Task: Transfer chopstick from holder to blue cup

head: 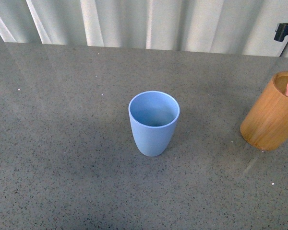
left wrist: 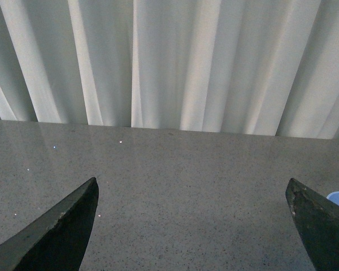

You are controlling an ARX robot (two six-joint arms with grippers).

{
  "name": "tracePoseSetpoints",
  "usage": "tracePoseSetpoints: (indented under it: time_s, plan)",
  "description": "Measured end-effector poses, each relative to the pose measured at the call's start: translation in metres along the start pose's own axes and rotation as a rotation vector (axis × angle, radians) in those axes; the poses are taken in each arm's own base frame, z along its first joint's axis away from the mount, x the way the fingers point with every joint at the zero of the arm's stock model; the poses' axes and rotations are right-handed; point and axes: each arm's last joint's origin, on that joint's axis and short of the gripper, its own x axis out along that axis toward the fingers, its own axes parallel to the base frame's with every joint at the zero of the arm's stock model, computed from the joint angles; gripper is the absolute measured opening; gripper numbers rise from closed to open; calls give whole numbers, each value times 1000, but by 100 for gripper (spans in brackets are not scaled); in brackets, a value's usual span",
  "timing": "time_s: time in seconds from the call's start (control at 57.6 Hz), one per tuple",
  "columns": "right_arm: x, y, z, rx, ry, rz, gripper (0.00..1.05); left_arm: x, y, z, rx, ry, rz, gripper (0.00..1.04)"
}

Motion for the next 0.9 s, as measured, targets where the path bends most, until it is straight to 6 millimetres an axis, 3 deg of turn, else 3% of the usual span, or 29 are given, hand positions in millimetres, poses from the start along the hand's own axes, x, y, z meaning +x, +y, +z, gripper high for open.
tracePoseSetpoints:
  time_s: [0.364,0.468,0.607,0.711,0.902]
  plan:
    - [-20,41,71,-39,-237,59,2,0,0,0,0,0,0,98]
    - [-28,65,87,1,-255,123,2,0,0,0,0,0,0,98]
    - [-32,91,85,32,-238,199,2,0,0,0,0,0,0,98]
    - [-25,115,70,43,-191,247,2,0,0,0,0,0,0,98]
    - [-17,136,52,56,-142,278,2,0,0,0,0,0,0,98]
